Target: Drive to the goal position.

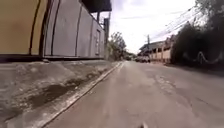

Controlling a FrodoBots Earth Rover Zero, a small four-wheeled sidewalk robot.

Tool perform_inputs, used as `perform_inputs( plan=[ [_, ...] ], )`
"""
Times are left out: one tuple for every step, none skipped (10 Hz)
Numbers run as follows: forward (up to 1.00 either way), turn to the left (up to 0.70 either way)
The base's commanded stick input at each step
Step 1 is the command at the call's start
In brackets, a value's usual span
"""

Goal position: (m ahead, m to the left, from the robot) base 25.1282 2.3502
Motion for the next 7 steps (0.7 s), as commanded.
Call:
perform_inputs(
  plan=[
    [0.70,0.00],
    [0.70,0.00],
    [0.70,0.00],
    [0.70,0.00],
    [0.70,0.00],
    [0.70,0.00],
    [0.70,0.00]
  ],
)
